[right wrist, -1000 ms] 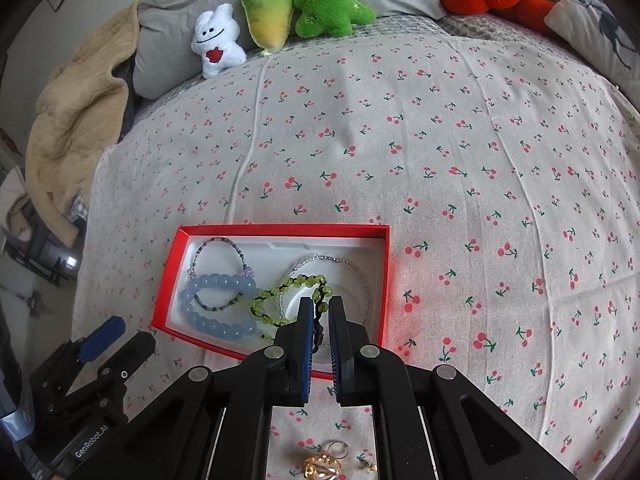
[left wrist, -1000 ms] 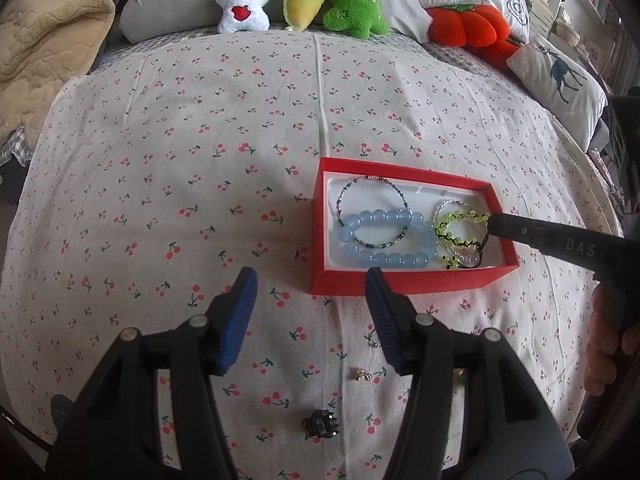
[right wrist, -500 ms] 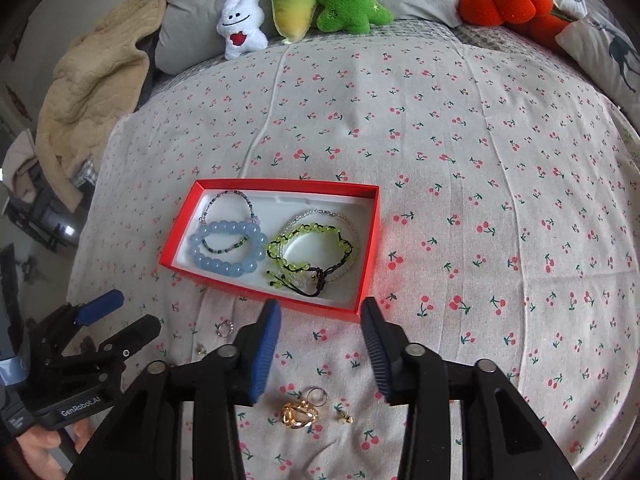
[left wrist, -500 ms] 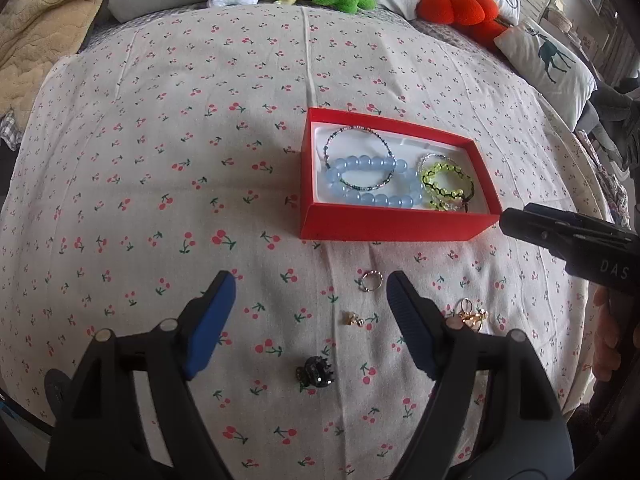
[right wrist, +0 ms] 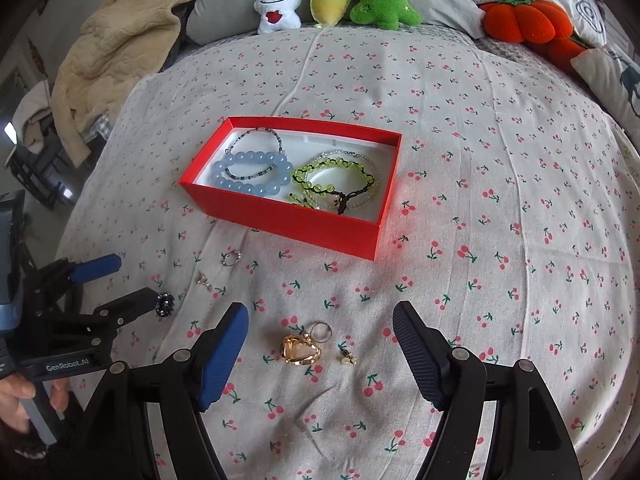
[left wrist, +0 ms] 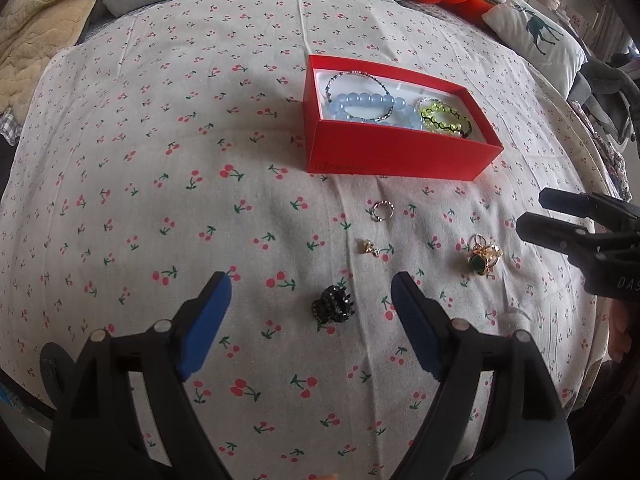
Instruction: Organize jewelry
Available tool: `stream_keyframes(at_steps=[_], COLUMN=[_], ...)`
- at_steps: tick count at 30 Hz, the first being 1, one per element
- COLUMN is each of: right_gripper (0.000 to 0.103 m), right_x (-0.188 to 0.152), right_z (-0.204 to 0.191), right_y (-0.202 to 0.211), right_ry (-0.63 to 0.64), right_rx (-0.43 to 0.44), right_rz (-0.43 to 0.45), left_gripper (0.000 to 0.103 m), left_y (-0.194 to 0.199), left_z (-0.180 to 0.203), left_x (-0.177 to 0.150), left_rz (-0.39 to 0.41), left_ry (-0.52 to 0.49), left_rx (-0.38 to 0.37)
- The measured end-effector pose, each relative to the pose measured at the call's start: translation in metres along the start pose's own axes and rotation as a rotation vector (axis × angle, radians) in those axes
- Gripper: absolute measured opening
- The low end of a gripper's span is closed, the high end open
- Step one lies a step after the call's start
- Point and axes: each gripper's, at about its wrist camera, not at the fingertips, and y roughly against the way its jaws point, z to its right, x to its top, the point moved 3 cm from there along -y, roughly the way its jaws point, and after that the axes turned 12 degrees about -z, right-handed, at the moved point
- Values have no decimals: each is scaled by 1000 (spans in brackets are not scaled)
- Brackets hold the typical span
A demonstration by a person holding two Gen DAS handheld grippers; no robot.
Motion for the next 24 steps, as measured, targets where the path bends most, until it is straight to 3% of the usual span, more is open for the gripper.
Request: stream_keyframes(at_steps=[11,18,24], right_gripper=[78,78,78], right_x=[-37,-62,-73], right_z=[-11,-18,-20], right_y=[-24,-39,-44], right_ry=[61,100,121], right_rx=[-42,16,6], right_rz=[15,56,117], left_gripper=[82,84,85], left_y=[-24,-25,-26], left_z=[4,9,8], left_x=[-34,-51,-54], left_rz=[39,157,179], left_ry=[-62,-135,-119], left_rx=[27,50,41])
